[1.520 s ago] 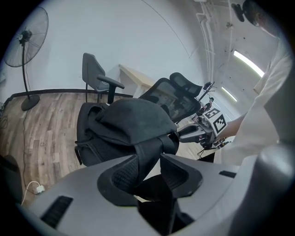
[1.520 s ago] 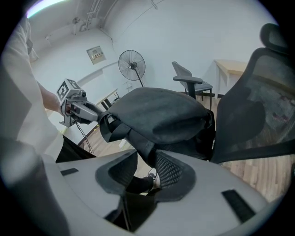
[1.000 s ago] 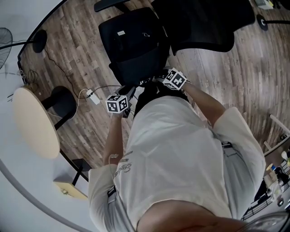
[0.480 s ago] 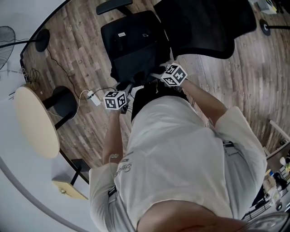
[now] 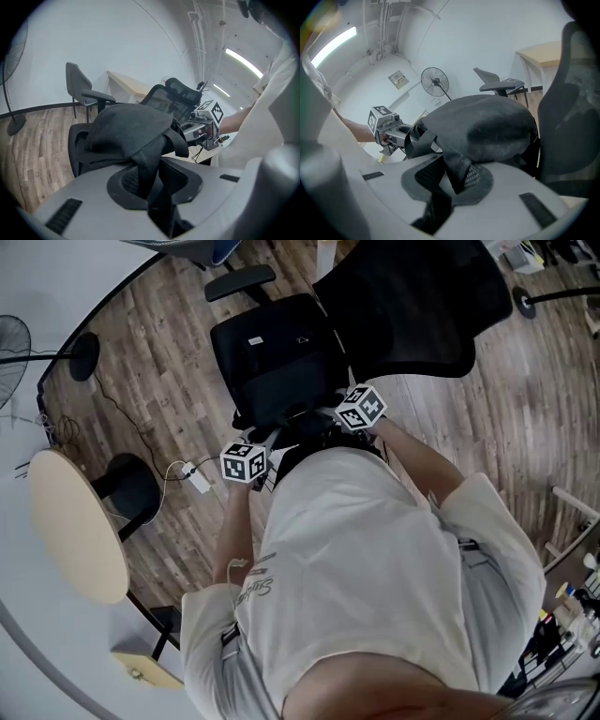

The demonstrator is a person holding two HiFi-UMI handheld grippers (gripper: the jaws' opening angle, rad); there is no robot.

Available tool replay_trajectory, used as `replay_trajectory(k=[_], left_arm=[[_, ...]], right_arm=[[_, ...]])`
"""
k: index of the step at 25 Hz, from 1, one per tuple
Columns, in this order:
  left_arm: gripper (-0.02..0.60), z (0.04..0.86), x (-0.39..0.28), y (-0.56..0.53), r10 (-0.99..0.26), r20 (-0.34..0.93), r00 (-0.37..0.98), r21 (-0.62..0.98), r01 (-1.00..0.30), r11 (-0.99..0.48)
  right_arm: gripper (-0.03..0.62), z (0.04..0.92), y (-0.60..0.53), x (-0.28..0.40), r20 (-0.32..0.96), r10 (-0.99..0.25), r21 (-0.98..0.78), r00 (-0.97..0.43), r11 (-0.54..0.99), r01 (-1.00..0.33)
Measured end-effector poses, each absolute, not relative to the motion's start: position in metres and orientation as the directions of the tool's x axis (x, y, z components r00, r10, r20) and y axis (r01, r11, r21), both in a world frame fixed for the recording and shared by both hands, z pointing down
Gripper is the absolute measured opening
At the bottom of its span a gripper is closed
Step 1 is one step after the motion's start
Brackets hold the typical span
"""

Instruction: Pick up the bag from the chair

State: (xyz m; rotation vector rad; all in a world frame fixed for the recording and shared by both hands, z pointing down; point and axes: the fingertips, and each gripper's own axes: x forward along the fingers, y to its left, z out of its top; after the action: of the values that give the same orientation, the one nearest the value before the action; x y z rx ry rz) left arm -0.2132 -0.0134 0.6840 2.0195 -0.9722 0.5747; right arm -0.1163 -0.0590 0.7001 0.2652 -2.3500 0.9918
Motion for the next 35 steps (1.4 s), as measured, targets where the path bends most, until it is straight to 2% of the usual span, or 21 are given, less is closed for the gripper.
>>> replay_trajectory(k=[7,13,23,30,35], left_arm=[[0.056,0.654,-0.223,-0.038,-0.450,0.578,0.681,0.473,-0.729,-0.495],[0.049,0.627,-0.229,-0.053,-0.449,0.481,0.753,0.534,-0.658,-0.531],[0.049,0.569,-0.252,-0.136,-0.646,0.361,0.673,0.505,-0.723,-0.471],[0.051,0.533,-0.249,-0.155,-0.682,0.314,0.661,0.472,-0.732,-0.492],[0.049,0.514,-0.251,-0.150,-0.705,0.277,0.653,0.484,-0.729,-0.484]], right_arm=[[0.044,0.677,-0.089,-0.127,0.594,-0.044,-0.534,-0.803,0.725,-0.435],[0.035,0.660,-0.098,-0.135,0.573,-0.047,-0.543,-0.818,0.726,-0.422],[0.031,0.599,-0.162,-0.157,0.460,-0.133,-0.469,-0.878,0.803,-0.368],[0.031,0.564,-0.187,-0.153,0.392,-0.190,-0.421,-0.900,0.833,-0.359],[0.031,0.543,-0.187,-0.158,0.371,-0.182,-0.381,-0.911,0.865,-0.328]])
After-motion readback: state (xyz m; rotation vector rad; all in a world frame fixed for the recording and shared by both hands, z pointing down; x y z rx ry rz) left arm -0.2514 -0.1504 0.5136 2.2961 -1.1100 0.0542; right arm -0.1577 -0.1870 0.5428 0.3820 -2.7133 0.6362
